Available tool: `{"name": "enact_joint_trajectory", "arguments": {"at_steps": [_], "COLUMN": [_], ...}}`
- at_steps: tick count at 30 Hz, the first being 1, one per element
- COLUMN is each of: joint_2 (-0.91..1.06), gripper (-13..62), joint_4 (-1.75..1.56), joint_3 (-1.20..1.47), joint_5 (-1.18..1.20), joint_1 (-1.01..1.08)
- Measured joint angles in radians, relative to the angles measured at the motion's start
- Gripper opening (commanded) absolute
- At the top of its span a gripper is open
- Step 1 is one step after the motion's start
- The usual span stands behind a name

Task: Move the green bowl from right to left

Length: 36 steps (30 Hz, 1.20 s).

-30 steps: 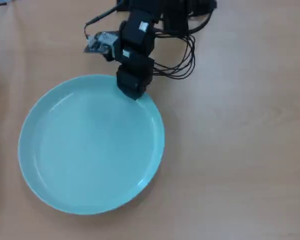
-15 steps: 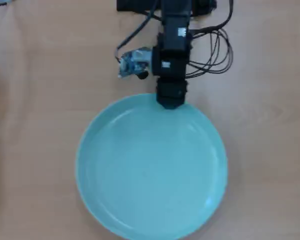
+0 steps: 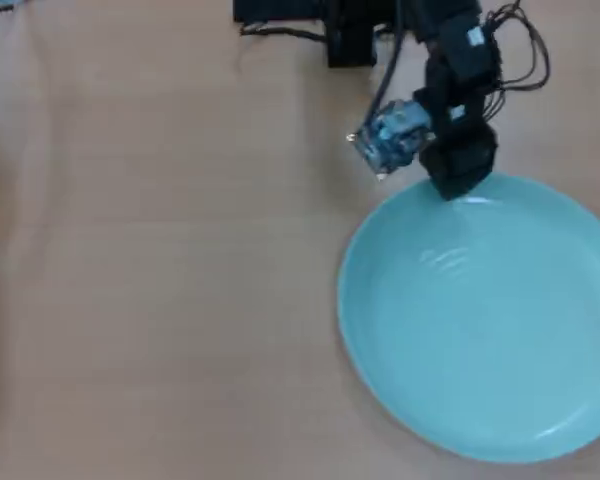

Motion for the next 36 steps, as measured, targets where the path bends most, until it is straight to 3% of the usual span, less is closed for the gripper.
{"name": "enact_joint_trajectory", "arguments": {"at_steps": [12,36], "joint_2": [-0.011,-0.052], "gripper": [-7.8,-6.7], "joint_4": [-0.038,-0.044], "joint_3": [-0.031,-0.078], "joint_5": [0.117,0.129], "joint_1": [-0.265,-0.324]}}
